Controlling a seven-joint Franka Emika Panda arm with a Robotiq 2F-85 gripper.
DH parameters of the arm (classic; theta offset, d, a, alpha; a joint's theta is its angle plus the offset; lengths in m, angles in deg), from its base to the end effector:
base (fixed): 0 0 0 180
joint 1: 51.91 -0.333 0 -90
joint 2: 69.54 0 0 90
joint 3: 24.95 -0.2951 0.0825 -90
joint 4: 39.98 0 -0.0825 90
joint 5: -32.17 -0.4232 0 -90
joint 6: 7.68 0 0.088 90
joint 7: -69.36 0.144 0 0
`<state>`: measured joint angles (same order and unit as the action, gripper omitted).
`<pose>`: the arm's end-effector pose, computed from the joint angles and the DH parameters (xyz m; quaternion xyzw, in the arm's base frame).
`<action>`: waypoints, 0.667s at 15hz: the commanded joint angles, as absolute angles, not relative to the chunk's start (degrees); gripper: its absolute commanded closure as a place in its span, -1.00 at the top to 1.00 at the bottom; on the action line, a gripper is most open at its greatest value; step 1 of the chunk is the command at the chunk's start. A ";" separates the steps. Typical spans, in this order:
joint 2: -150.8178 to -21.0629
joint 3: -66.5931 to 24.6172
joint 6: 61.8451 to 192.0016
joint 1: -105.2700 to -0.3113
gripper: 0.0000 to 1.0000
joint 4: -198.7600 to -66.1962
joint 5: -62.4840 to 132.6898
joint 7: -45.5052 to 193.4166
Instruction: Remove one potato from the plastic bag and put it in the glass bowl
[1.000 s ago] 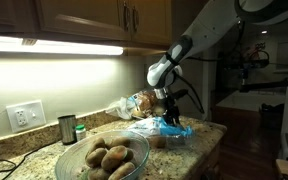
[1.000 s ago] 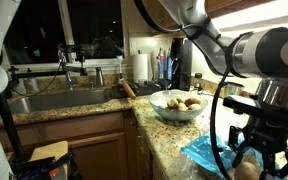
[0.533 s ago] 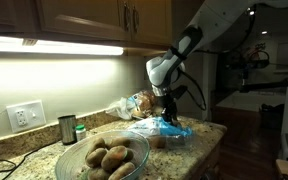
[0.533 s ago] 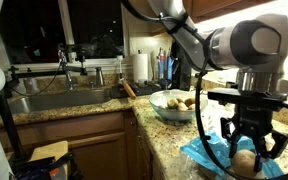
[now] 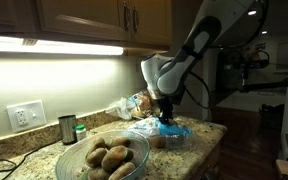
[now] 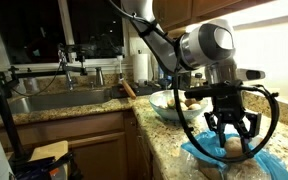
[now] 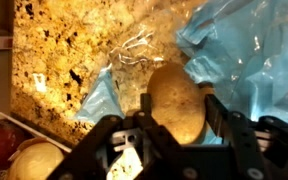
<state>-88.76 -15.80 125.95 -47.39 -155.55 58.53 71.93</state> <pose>0.6000 -0.1671 0.2060 0.9816 0.0242 -0.0295 0.1873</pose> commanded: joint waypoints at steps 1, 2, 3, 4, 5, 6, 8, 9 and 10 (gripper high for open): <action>-82.63 -14.09 128.92 -49.83 -0.39 -161.35 65.03 78.03; -81.71 -14.15 129.26 -50.10 -0.39 -161.87 66.20 79.30; -80.94 -14.28 129.39 -50.24 -0.39 -162.24 67.28 80.32; -80.16 -14.55 129.60 -50.29 -0.39 -162.51 68.11 81.34; -79.42 -14.82 129.62 -50.30 -0.39 -162.71 68.77 82.03; -78.91 -15.09 129.49 -50.35 -0.39 -162.66 69.18 82.68; -78.11 -15.74 128.66 -50.27 -0.39 -162.39 69.14 82.71; -77.78 -16.01 128.31 -50.21 -0.39 -162.30 68.96 82.65; -77.59 -16.14 128.05 -50.22 -0.39 -162.18 69.14 82.92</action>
